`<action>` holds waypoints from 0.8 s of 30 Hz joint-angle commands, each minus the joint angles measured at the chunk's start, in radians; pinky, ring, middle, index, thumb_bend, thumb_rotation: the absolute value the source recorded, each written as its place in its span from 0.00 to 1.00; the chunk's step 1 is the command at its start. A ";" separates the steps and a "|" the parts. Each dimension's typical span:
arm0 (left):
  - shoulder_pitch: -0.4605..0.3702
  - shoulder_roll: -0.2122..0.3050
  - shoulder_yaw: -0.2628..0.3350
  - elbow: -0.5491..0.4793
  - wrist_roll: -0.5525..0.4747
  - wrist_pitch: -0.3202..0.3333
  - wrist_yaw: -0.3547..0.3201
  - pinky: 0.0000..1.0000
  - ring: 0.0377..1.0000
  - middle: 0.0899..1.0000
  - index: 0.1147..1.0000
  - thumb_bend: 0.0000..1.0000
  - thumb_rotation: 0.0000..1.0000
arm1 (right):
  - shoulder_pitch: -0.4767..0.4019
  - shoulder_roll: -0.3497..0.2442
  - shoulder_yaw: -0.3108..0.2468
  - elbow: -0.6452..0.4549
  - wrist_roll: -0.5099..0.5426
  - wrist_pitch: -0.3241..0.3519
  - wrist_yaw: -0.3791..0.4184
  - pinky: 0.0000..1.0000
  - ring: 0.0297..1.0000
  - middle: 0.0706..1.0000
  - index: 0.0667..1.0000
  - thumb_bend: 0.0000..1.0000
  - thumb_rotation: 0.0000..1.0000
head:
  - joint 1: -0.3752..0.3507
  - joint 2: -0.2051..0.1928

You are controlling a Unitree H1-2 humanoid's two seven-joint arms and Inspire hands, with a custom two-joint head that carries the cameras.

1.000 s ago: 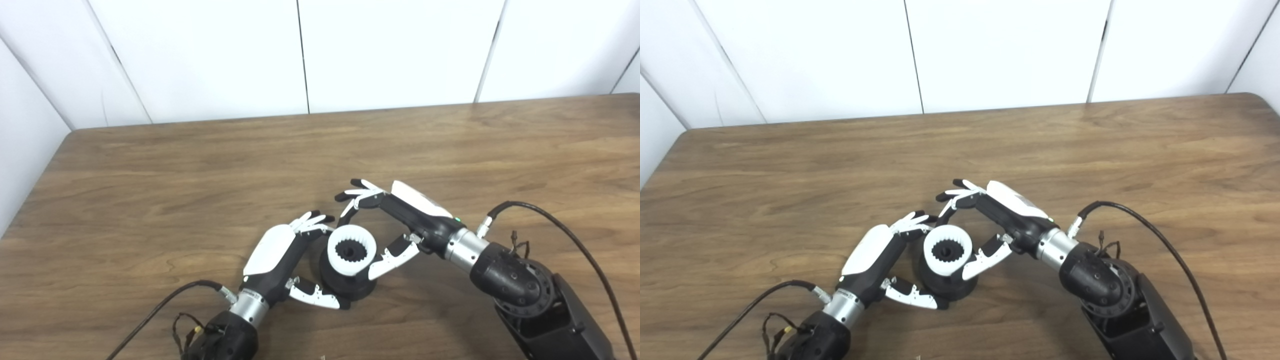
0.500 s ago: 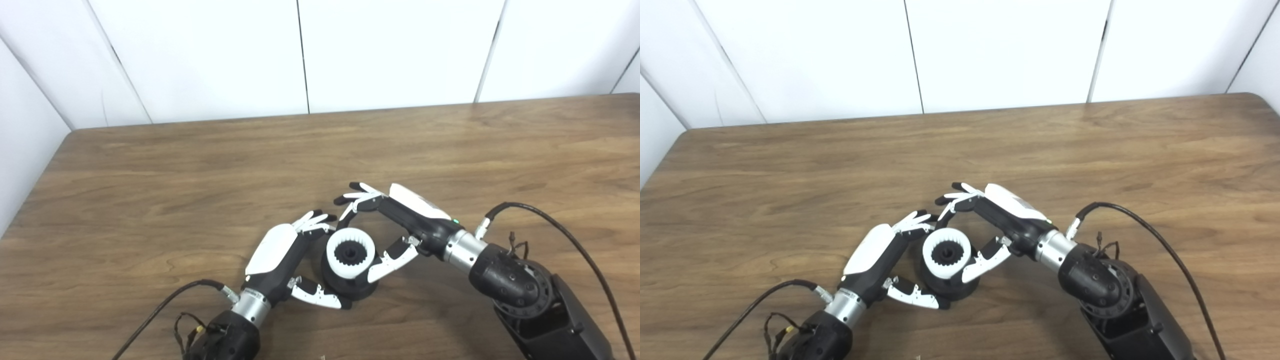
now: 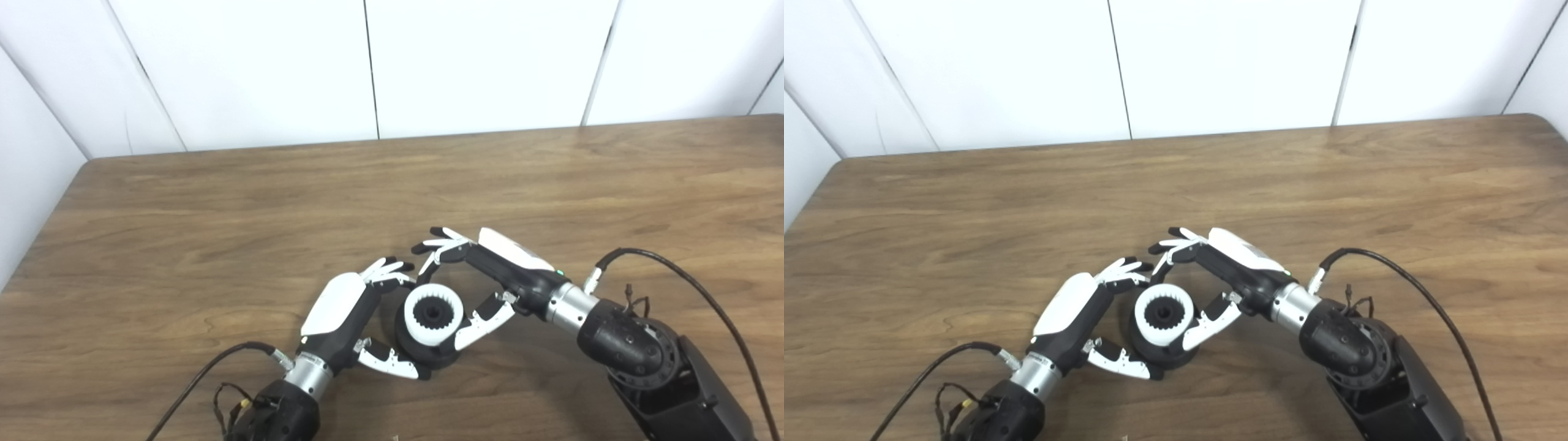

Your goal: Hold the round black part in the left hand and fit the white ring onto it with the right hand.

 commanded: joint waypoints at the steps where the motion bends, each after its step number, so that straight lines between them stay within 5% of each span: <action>1: -0.017 0.003 0.009 -0.037 0.004 -0.002 0.013 0.91 0.96 0.88 0.57 0.83 0.20 | -0.019 -0.016 -0.001 -0.007 -0.004 -0.037 0.008 1.00 1.00 0.87 0.46 0.52 0.16 | 0.002 0.000; 3: -0.017 0.006 0.010 -0.033 0.003 -0.012 0.019 0.91 0.95 0.87 0.57 0.83 0.21 | -0.021 -0.019 0.000 0.000 -0.006 -0.038 0.012 1.00 1.00 0.87 0.46 0.52 0.16 | 0.003 0.001; 5: -0.018 0.010 0.012 -0.031 0.001 -0.019 0.020 0.90 0.95 0.87 0.58 0.85 0.23 | -0.025 -0.021 0.001 0.006 -0.006 -0.036 0.016 1.00 1.00 0.87 0.57 0.83 0.26 | 0.003 0.001; 8: -0.019 0.013 0.015 -0.032 -0.008 -0.013 0.010 0.89 0.95 0.87 0.60 0.87 0.26 | -0.030 -0.024 0.001 0.015 -0.004 -0.033 0.018 1.00 1.00 0.87 0.63 0.97 0.34 | 0.003 0.001; 24: -0.030 0.016 0.026 -0.038 -0.012 0.020 -0.020 0.97 0.96 0.87 0.70 1.00 0.28 | -0.038 -0.034 -0.023 0.031 -0.003 -0.029 0.033 1.00 1.00 0.88 0.64 1.00 0.37 | 0.010 0.000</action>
